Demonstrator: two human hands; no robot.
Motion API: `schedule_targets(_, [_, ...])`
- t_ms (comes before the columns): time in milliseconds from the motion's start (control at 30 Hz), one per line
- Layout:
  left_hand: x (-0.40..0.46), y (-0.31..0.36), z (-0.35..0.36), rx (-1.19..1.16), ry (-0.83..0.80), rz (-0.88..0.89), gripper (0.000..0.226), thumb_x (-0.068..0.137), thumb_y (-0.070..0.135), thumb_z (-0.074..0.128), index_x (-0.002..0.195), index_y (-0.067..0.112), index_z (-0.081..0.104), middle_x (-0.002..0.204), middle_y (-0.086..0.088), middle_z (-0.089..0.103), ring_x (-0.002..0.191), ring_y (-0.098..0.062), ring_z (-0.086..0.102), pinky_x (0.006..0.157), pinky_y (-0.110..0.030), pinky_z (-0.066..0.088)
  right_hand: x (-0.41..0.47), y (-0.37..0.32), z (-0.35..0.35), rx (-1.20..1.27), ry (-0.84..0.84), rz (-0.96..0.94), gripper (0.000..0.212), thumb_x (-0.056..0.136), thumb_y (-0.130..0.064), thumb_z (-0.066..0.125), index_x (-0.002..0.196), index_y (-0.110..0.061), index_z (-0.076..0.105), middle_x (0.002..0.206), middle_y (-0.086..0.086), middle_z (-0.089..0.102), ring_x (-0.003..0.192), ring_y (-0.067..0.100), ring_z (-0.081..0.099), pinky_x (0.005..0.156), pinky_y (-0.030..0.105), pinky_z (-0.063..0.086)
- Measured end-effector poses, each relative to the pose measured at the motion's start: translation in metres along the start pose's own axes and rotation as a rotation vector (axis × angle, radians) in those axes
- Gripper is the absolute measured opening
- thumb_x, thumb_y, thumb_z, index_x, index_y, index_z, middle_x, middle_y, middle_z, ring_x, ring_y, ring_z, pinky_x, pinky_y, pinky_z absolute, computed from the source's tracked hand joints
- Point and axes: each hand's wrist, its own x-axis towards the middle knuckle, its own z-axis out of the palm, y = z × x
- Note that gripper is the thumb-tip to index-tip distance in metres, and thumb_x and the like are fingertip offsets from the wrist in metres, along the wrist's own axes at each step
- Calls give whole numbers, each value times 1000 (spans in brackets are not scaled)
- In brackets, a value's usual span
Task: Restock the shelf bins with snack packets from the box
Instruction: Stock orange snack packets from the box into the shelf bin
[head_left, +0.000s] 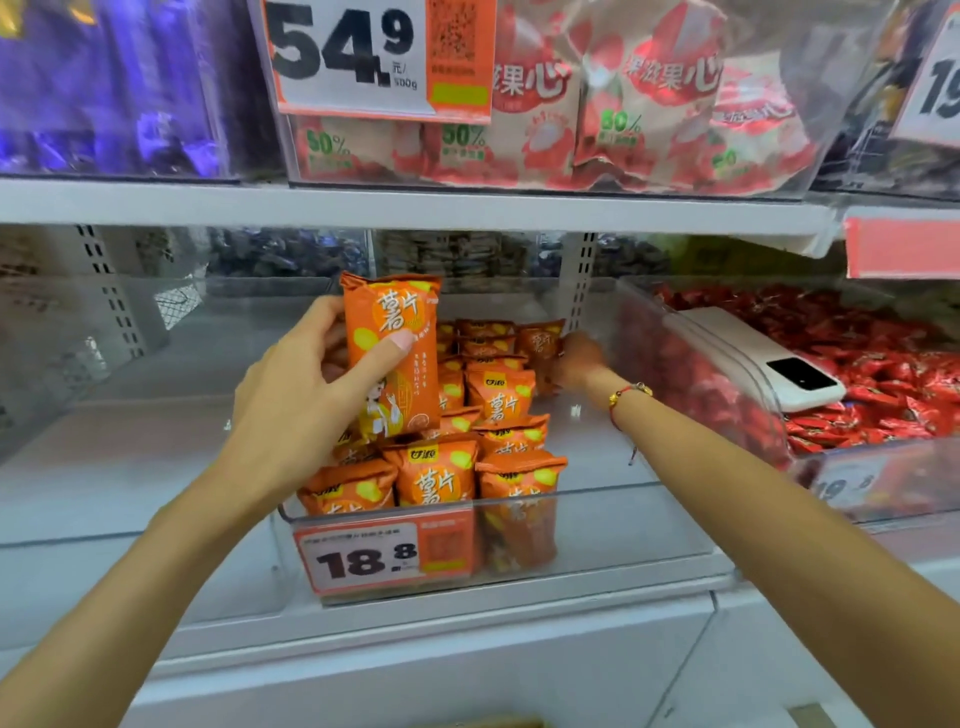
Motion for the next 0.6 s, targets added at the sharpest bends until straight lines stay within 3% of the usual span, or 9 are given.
schedule_targets(33, [0,0,0,0,-1,0,52,63,80,48,104,48,52,108,22,66,99,-5,64,92,-46,51,1,2,-2,86,-37,23,31,84,-29,71,62,-16,53,64,-2,65,64,18,58,61,29,47])
schedule_targets(100, [0,1,0,2,-3,0,53,63,80,47,104,47,52,108,22,66,100,-5,64,91,-46,52,3,6,-8,241,-96,95,17,79,-16,76,84,-2,67,79,10,70,65,18,62,58,23,55])
schedule_targets(200, [-1,2,0,1,-5,-4,55,62,81,47,105,47,52,107,24,65,99,-3,63,91,-45,52,1,10,-15,343,-130,151,40,78,-3,74,114,7,61,106,19,67,89,22,65,64,18,56])
schedule_targets(400, [-1,2,-2,-4,-10,-10,57,63,81,47,106,46,53,107,24,66,99,-2,63,91,-44,52,0,7,-23,305,-168,174,69,79,-8,76,137,1,41,129,17,56,112,28,60,89,32,53])
schedule_targets(533, [-1,3,-3,11,-29,-18,56,63,81,46,106,47,52,105,28,65,98,2,63,88,-44,53,-20,-1,-38,125,-317,169,70,77,-14,78,136,-9,40,133,10,53,114,24,53,89,34,51])
schedule_targets(600, [0,3,-5,26,-48,-24,58,62,83,45,108,48,52,106,31,64,101,4,61,93,-42,51,-45,-15,-45,65,-229,30,64,79,-13,76,134,-8,43,131,9,53,109,20,54,84,32,51])
